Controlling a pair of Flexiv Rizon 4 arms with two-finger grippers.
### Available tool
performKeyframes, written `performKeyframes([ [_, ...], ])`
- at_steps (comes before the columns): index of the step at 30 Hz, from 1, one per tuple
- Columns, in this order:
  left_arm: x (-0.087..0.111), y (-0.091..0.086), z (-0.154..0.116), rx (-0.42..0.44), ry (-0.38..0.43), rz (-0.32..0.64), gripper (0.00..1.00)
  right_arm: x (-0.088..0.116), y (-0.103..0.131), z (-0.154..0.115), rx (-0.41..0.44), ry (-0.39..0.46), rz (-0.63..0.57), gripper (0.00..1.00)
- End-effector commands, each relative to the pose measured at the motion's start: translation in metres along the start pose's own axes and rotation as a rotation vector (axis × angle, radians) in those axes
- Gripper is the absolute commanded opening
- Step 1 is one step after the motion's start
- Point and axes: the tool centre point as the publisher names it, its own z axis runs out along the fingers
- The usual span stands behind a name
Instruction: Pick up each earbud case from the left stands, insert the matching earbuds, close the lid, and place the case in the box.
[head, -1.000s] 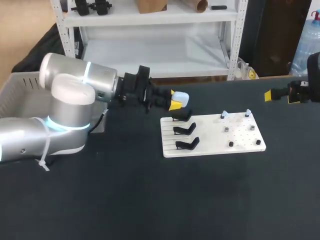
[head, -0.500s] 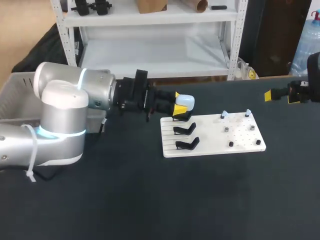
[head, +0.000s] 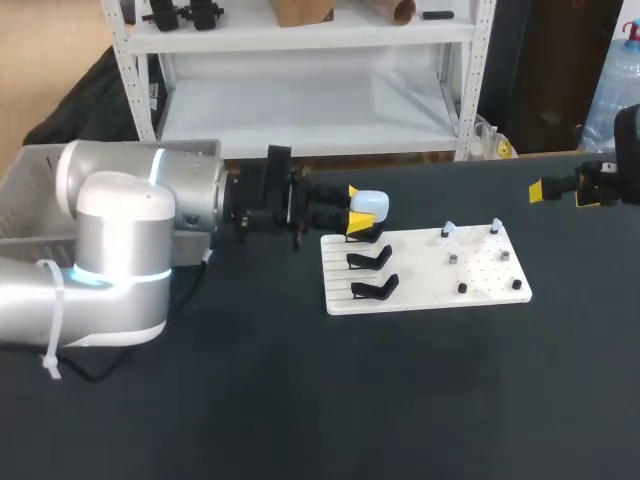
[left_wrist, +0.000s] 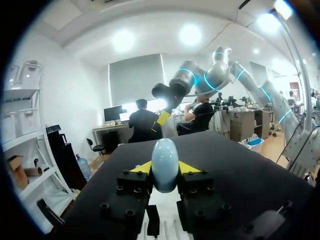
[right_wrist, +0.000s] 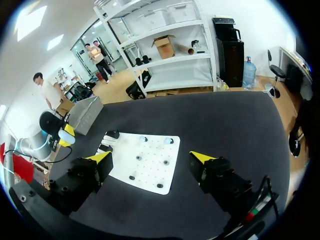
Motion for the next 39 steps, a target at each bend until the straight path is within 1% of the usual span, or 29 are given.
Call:
performKeyframes([
  [1,0.000,-0.003,0.000,-0.033,-0.001,0.002,0.00,0.000,-0.001,0.000,-0.002,0.000,-0.001,1.00],
  [25,0.000,-0.003,0.000,-0.033,-0.001,0.002,0.00,0.000,-0.001,0.000,-0.002,0.000,-0.001,1.00],
  [32,-0.006,0.006,0.026,0.041,-0.060,0.057,0.00,0.000,-0.001,0.000,-0.002,0.000,-0.001,1.00],
  [39,-0.004,0.008,0.039,0.077,-0.094,0.046,0.00,0.000,-0.001,0.000,-0.002,0.000,-0.001,1.00],
])
